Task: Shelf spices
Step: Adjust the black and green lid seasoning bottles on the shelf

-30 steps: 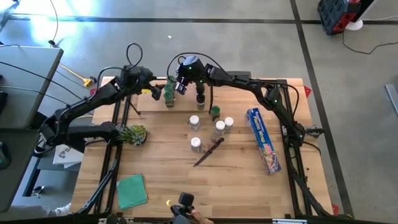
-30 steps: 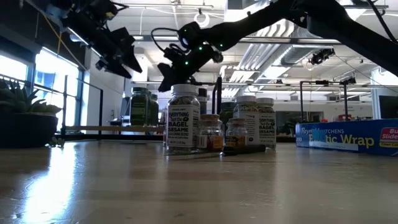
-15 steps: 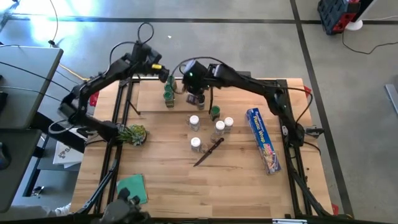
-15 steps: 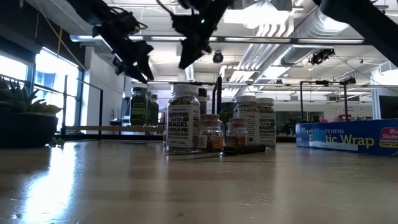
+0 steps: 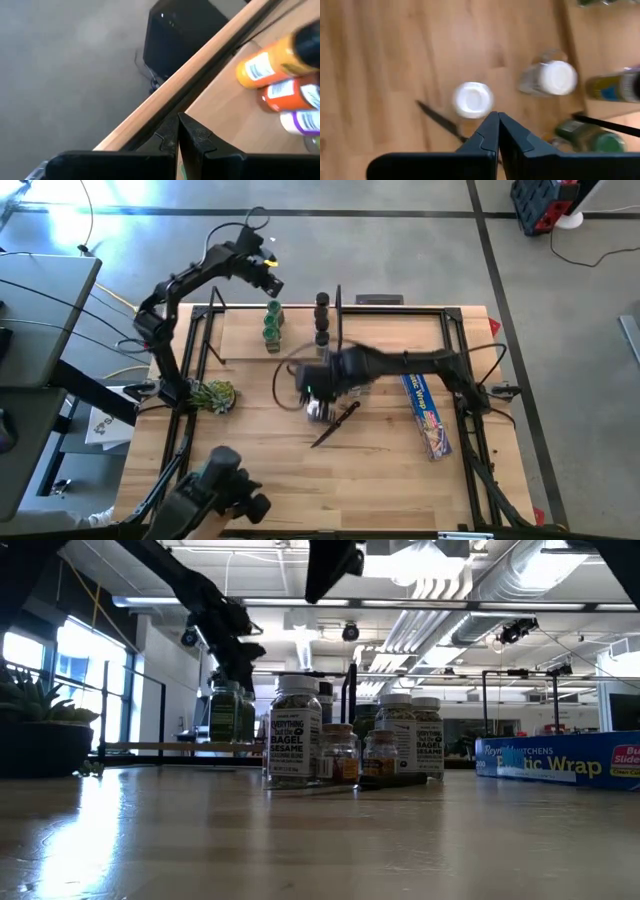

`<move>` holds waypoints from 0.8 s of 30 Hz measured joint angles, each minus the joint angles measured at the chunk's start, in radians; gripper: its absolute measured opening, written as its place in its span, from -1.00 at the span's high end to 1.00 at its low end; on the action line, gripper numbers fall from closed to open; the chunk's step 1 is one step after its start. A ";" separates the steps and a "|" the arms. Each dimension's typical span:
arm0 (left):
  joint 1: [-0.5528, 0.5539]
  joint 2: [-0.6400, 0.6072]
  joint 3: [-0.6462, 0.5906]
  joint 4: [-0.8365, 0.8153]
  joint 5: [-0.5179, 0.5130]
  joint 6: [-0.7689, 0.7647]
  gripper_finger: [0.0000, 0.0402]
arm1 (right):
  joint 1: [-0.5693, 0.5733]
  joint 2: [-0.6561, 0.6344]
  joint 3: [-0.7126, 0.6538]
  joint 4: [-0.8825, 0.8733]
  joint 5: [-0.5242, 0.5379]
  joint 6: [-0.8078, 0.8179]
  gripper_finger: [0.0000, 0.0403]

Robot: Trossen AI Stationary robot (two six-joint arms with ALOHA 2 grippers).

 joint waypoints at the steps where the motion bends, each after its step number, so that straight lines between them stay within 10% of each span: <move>1: 0.002 0.025 0.019 -0.013 0.002 -0.006 0.99 | 0.019 0.000 0.000 0.006 0.008 0.010 0.99; 24: -0.010 0.033 0.043 -0.248 0.007 0.054 1.00 | 0.074 0.001 0.000 0.007 0.036 0.108 1.00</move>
